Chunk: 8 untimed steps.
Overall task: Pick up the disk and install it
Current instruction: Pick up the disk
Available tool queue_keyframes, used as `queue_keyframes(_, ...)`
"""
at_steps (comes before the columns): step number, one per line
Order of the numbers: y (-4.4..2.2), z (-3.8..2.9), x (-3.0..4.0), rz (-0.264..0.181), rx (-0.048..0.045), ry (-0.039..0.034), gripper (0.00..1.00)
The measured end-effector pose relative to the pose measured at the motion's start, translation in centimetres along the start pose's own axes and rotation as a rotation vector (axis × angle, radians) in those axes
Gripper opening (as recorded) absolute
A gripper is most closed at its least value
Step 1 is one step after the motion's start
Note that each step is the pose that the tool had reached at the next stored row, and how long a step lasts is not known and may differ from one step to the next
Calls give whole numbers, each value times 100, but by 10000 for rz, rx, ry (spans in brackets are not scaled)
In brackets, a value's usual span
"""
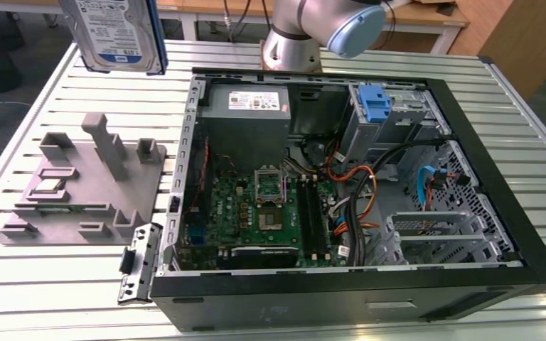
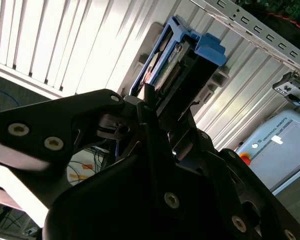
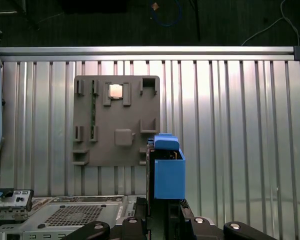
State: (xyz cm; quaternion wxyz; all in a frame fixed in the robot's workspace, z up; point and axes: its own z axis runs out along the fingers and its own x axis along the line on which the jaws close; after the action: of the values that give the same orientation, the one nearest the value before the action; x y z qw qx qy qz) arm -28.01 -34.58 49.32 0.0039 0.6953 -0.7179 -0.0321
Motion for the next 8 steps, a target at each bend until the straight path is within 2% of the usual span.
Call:
queue_keyframes(1, -29, 0, -1, 0, 0, 0, 35)
queue_keyframes(8, -86, -2, -3, 0, 0, 0, 35)
